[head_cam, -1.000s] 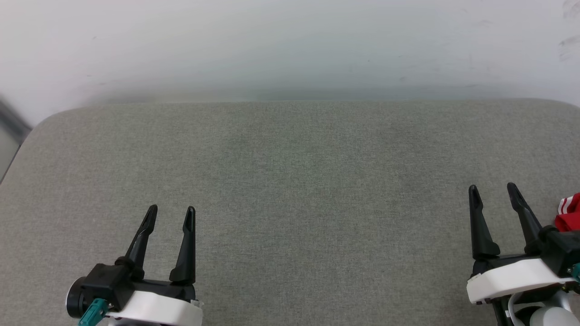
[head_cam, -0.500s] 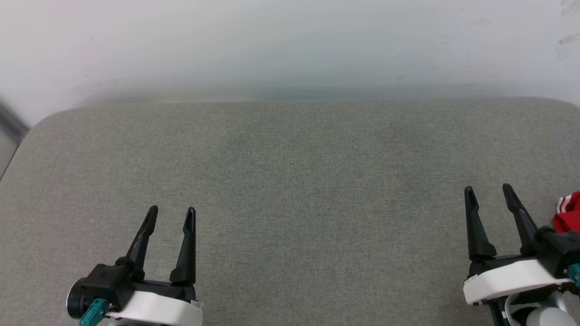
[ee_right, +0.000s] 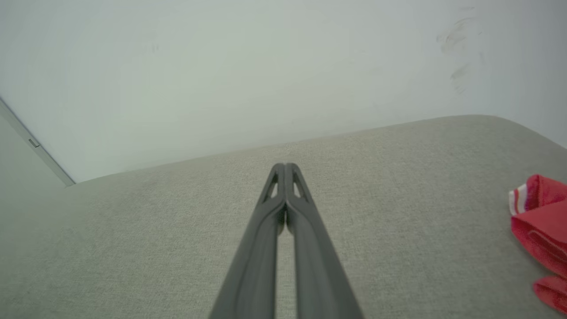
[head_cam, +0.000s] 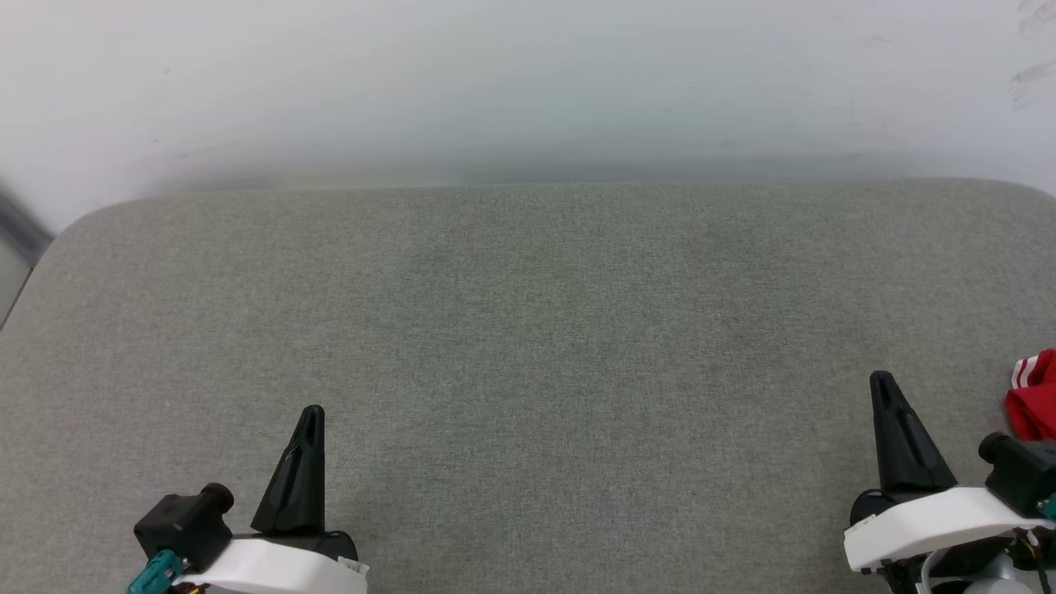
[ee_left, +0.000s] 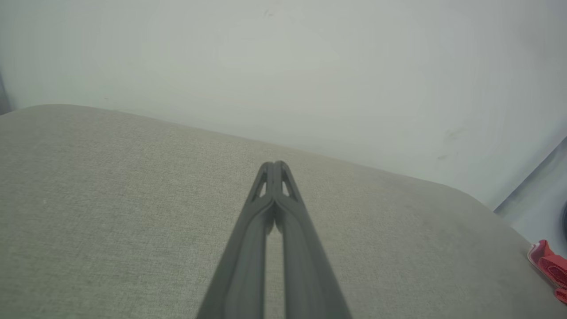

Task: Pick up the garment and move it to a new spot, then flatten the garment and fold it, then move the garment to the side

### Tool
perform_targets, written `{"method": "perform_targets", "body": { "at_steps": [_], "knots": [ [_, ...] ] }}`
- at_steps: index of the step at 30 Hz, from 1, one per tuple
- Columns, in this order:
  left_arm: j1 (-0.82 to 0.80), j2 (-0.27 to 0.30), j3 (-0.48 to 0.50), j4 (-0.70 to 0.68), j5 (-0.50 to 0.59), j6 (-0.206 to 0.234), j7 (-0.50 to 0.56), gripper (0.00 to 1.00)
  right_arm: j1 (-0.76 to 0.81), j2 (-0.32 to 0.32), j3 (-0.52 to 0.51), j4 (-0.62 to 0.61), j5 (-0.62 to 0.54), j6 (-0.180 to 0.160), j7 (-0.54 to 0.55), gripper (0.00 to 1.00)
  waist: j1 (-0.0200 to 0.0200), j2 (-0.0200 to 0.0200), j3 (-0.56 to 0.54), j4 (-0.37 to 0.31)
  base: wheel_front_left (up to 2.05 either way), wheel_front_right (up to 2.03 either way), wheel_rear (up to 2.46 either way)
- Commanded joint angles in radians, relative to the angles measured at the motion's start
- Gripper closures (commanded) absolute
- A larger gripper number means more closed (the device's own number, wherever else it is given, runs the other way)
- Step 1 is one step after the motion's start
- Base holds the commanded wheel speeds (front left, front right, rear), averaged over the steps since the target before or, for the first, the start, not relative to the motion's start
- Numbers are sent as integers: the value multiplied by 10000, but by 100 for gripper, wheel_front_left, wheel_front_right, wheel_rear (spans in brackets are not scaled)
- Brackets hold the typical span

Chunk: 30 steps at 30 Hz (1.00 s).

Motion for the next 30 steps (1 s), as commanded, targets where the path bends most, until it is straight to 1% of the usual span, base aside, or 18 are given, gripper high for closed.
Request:
{"method": "perform_targets", "body": {
  "at_steps": [1,21,22,23,28,29,30],
  "knots": [
    [-293,78,41,-61,-527,16,86,100,-213,1,-33,-78,543,0,69,100,1,0,-7,-3,0,0,0],
    [-702,140,185,581,-3833,-10,796,100,-444,7,-139,409,3936,-1,659,100,0,0,-78,-42,0,0,0],
    [-748,142,210,646,-4258,-11,895,100,-474,7,-153,472,4382,-1,746,100,0,0,-89,-48,0,0,0],
    [-748,142,210,646,-4258,-11,895,100,-474,7,-153,472,4382,-1,746,100,0,0,-89,-48,0,0,0],
    [-807,142,252,753,-4941,-13,1059,100,-509,9,-176,575,5096,-1,867,100,0,0,-106,-58,0,0,0],
    [-857,140,279,812,-5329,-14,1156,100,-542,9,-189,637,5510,-1,936,100,0,0,-117,-64,0,0,0],
    [-872,140,288,833,-5457,-14,1185,100,-552,9,-194,657,5642,-1,963,100,0,0,-120,-66,0,0,0]
  ]
}}
